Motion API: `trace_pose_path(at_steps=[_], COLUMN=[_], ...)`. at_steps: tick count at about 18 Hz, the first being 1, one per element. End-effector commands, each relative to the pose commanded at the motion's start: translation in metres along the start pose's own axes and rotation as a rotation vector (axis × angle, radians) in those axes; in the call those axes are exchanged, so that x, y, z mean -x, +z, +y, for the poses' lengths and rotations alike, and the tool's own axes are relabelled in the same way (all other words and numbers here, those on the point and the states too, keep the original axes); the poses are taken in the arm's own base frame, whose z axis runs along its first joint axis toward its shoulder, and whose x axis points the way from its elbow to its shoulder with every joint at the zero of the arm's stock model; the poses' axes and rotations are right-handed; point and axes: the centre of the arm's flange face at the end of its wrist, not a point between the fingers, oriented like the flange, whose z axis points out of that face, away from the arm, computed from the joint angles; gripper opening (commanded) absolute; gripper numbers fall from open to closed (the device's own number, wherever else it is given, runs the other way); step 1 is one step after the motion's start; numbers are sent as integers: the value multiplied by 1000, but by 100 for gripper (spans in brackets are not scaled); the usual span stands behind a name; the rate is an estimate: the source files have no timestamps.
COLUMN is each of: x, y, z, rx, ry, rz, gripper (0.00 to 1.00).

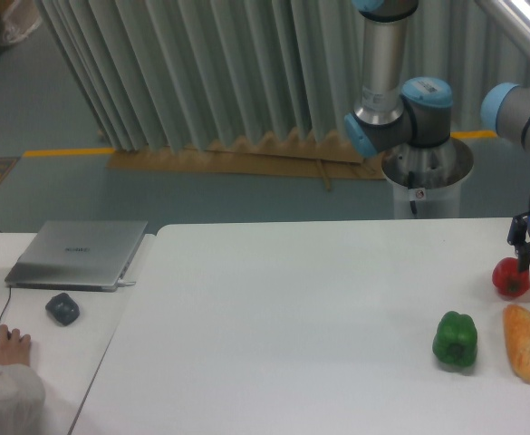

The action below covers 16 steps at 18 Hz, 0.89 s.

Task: Place the red peppers in a basket
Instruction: 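Close the gripper around the small red pepper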

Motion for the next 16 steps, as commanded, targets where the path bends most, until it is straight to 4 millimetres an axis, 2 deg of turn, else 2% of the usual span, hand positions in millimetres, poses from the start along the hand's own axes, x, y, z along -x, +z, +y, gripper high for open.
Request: trace_pose_path(at_steps=[5,11,13,16], x=[0,4,0,-11], y=[-1,-6,1,24], z=[5,2,0,11], rx=[3,3,26,80], ry=[-101,-117,-107,-106], rz=[-3,-12,-1,42], gripper=[100,100,100,100])
